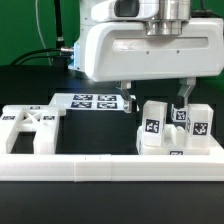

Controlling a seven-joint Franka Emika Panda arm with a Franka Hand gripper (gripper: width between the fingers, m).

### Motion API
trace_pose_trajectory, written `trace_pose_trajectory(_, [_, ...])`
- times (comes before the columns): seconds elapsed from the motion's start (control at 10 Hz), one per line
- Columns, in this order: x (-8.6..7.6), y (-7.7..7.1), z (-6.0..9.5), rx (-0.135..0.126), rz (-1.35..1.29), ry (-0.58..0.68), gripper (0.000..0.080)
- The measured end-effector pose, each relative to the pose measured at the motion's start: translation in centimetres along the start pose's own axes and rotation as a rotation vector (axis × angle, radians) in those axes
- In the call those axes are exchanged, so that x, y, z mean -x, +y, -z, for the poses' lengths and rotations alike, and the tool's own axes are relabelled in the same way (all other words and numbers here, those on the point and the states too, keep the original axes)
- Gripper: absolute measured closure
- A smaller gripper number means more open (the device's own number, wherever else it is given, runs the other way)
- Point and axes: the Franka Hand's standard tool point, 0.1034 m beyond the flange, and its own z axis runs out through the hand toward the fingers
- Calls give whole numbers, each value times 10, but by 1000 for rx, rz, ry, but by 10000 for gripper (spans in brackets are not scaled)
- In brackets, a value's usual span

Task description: Assemble chair

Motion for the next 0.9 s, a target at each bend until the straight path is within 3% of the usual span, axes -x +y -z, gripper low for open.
trace_pose_trajectory(0.9, [0,-6,-2,40,523,-35,150])
